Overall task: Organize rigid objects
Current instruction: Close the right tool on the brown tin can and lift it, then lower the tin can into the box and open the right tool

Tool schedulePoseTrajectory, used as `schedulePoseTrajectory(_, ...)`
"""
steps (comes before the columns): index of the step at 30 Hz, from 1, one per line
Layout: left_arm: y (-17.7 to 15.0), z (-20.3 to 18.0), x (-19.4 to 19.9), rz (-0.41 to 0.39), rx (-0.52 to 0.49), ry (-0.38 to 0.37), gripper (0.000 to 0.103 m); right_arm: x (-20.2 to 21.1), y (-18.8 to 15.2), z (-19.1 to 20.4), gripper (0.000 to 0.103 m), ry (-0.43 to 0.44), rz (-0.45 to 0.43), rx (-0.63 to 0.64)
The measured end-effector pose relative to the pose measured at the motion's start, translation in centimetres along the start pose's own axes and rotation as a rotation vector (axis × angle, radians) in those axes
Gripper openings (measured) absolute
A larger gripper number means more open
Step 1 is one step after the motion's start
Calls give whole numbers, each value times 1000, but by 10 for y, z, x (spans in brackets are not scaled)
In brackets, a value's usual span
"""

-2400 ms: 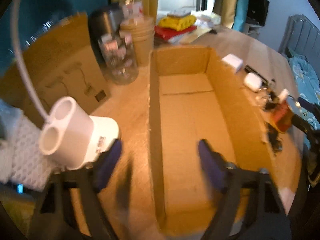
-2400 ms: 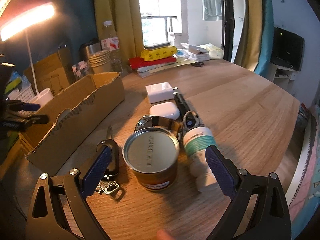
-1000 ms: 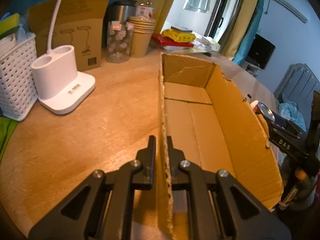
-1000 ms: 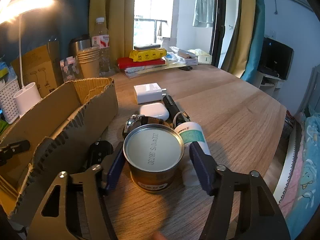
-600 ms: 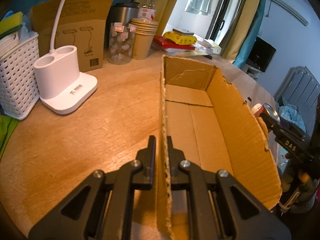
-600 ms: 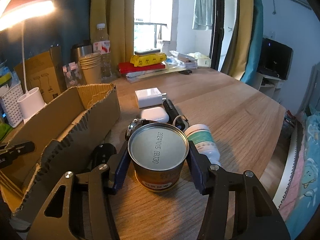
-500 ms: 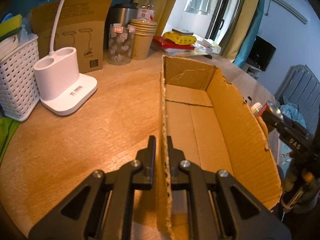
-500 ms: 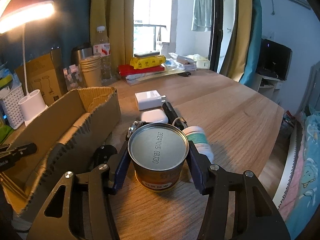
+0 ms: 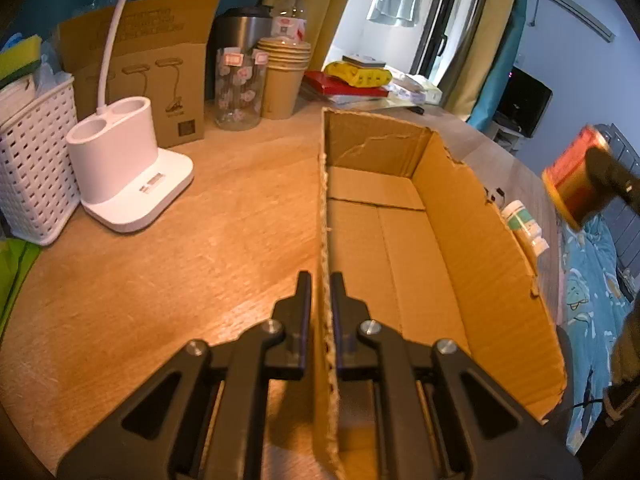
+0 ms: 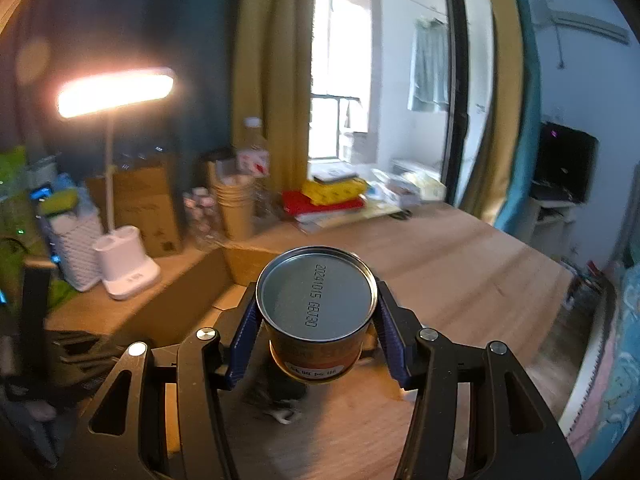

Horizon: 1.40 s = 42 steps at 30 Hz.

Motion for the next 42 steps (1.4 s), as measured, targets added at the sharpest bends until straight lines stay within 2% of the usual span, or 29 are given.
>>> schedulePoseTrajectory(5,-1,0,0,4,3,0,9,5,5,33,57,67,-7,51)
schedulePoseTrajectory(11,-1,0,0,10,5,2,9,-3,-3,65,57,146,27,89)
schedulePoseTrajectory(18,0,1,-2,14,8,-1,9,-23,-23,89,57,207,105,111)
schedulePoseTrajectory(26,-1,6,-3,18,22,3,9,-45,-47,97,57,287,215,96)
schedulePoseTrajectory(34,-2,10,1,1,35,19,9,-51,-60,103,57,308,273,142)
schedulePoseTrajectory(42,-4,8,6,-9,34,34,9,-49,-64,104,57,287,272,204)
Point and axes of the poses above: each gripper's, at about its wrist camera, not at the fingertips, and x roughly against the way its jaws point, z to its left, y to its top, the point moved 7 cm from there along -x, roughly the way its jaws point, and after that the axes turned 7 degrees about z, right-handed, at the moved point
